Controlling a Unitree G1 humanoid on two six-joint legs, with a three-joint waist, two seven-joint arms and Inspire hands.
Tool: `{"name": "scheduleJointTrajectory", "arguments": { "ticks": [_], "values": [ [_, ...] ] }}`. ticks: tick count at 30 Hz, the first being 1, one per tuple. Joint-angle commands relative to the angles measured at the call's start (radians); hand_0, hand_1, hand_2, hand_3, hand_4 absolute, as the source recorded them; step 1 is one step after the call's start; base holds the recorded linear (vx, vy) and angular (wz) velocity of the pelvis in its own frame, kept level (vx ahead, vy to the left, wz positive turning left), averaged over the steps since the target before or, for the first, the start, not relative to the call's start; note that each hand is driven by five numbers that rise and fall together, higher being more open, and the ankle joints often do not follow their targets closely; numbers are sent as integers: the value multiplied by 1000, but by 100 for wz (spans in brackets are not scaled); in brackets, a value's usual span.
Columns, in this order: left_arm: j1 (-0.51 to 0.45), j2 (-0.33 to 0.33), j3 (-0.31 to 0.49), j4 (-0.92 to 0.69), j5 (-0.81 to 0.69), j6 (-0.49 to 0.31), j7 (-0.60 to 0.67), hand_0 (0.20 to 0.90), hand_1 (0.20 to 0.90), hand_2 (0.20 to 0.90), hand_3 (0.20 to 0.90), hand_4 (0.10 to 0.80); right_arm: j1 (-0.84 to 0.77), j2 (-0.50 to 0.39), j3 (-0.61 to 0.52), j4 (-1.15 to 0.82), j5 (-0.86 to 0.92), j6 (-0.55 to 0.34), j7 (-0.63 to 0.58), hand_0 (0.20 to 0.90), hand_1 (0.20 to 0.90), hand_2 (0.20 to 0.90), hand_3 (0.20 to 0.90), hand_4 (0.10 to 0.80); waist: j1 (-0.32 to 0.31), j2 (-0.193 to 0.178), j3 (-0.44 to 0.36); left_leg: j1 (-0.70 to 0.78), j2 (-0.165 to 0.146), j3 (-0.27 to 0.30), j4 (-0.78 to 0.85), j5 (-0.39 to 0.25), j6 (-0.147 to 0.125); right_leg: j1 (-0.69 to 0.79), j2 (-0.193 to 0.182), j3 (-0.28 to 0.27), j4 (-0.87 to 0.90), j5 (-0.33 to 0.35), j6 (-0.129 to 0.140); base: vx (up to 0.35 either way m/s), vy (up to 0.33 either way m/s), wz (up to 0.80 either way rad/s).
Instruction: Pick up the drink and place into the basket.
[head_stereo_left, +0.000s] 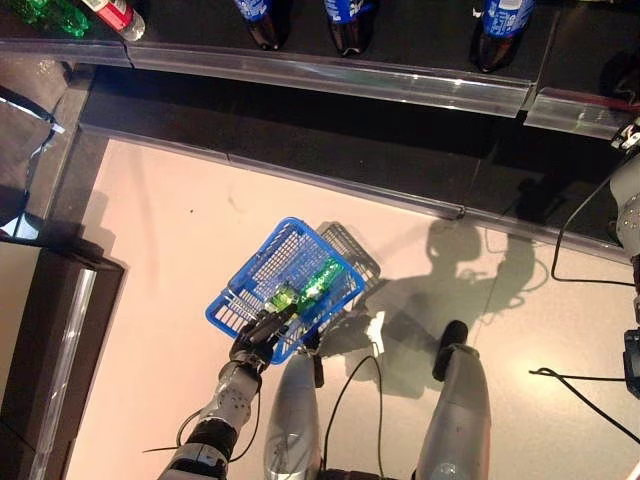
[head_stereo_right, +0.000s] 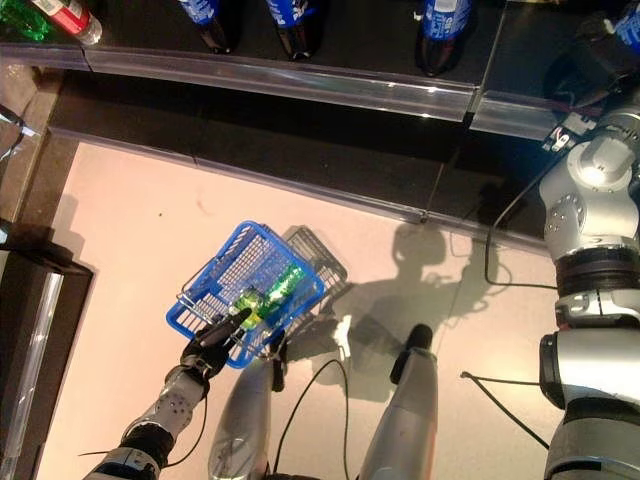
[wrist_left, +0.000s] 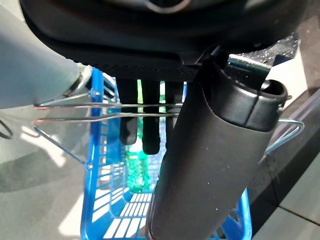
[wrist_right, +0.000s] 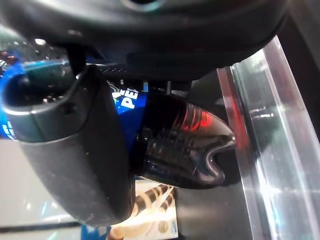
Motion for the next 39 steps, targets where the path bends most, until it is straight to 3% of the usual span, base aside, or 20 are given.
{"name": "scheduleJointTrajectory", "arguments": {
  "ticks": [1, 6, 13, 21, 26, 29, 35, 39],
  "values": [
    [261, 155, 38, -26, 1, -54, 3, 300, 300, 300, 200, 100, -70, -84, -100, -260, -119, -151, 32, 300, 300, 300, 200, 100, -4, -63, -17, -12, -42, 44, 24, 172, 15, 137, 44, -64, -101, 18, -62, 6, 25, 4],
    [257, 143, 58, -19, 6, -56, 5, 300, 300, 300, 200, 100, 88, -15, -167, -424, -152, -138, 51, 300, 300, 300, 200, 100, -15, -99, -66, 67, -42, 57, -58, 158, 18, 221, 48, -72, -195, 53, -43, 8, 28, 5],
    [270, 105, 88, -33, 52, -76, 16, 300, 300, 300, 200, 100, 453, 213, -252, -617, -185, -157, 174, 300, 300, 300, 200, 100, -44, -161, -144, 194, -36, 82, -191, 126, 29, 365, 63, -73, -354, 113, -18, 31, -15, 0],
    [281, 71, 89, -90, 109, -98, -11, 300, 300, 300, 200, 100, 659, 363, -238, -711, -194, -152, 282, 300, 300, 300, 200, 100, -64, -179, -240, 332, -30, 97, -331, 142, 26, 520, 68, -74, -506, 153, 11, 81, 1, 0],
    [319, 65, 50, -245, 107, -88, -44, 300, 300, 300, 200, 100, 782, 434, -202, -789, -190, -119, 359, 300, 300, 300, 200, 100, -59, -177, -302, 389, -22, 97, -388, 150, 27, 577, 63, -79, -563, 175, 25, 85, 16, 0],
    [332, 74, 20, -396, 82, -32, -63, 300, 300, 300, 200, 100, 844, 468, -149, -825, -189, -90, 411, 300, 300, 300, 200, 100, -54, -175, -327, 409, -18, 102, -403, 151, 27, 598, 65, -87, -575, 176, 30, 73, 25, 6],
    [346, 139, -101, -744, 21, 63, -137, 300, 300, 300, 200, 100, 913, 520, 6, -848, -209, -48, 473, 300, 300, 300, 200, 100, -35, -165, -336, 428, -10, 93, -424, 160, 31, 628, 68, -107, -581, 170, 28, 9, 24, 4],
    [334, 170, -153, -852, -12, 111, -164, 300, 300, 300, 200, 100, 918, 538, 109, -829, -252, -62, 494, 300, 300, 300, 200, 100, -20, -156, -340, 435, -8, 81, -451, 176, 29, 646, 63, -120, -600, 178, 31, 15, 38, 6]
  ]
}}
